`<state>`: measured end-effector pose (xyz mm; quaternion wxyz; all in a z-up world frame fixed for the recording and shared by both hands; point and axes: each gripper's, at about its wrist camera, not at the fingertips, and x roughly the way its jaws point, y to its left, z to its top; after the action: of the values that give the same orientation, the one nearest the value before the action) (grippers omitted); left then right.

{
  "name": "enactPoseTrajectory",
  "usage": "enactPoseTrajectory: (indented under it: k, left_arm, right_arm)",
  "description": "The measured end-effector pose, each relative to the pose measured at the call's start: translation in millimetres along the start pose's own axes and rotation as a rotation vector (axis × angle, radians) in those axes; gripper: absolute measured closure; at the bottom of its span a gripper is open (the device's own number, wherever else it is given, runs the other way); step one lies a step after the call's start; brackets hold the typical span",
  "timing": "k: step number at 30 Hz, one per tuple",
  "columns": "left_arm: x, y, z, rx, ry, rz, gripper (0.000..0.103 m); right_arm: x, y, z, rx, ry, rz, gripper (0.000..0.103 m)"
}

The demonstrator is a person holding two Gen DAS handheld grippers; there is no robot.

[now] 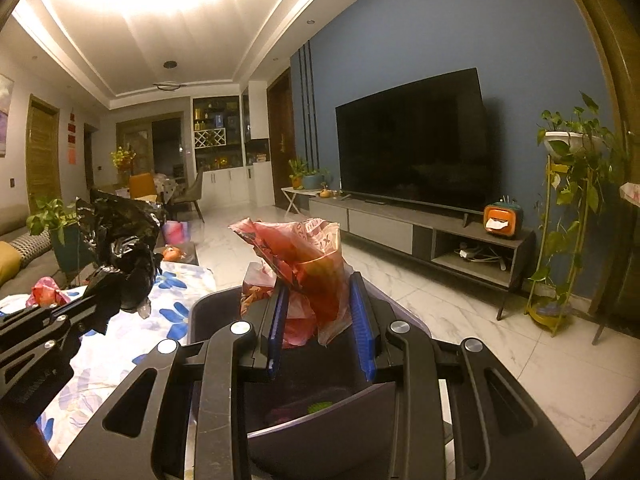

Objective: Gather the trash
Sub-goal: 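Carry the black bag and red wrapper over the grey bin with both tools, then open both tools to drop the black bag and red wrapper into the bin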

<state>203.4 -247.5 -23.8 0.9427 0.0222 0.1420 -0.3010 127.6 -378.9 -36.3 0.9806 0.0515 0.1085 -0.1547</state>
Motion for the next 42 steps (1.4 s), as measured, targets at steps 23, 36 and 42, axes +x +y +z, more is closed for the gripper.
enactPoseTrajectory:
  k: [23, 36, 42]
  left_arm:
    - [46, -10, -8, -0.005, 0.063, -0.083, 0.100]
    - [67, -4, -11, -0.025, 0.090, -0.122, 0.088]
    - [57, 22, -22, -0.089, 0.089, -0.083, 0.036]
  right_arm:
    - [9, -2, 1, 0.023, -0.001, -0.028, 0.071]
    - [13, 0, 2, 0.035, -0.006, -0.024, 0.070]
    - [16, 4, 4, 0.025, -0.008, -0.011, 0.067]
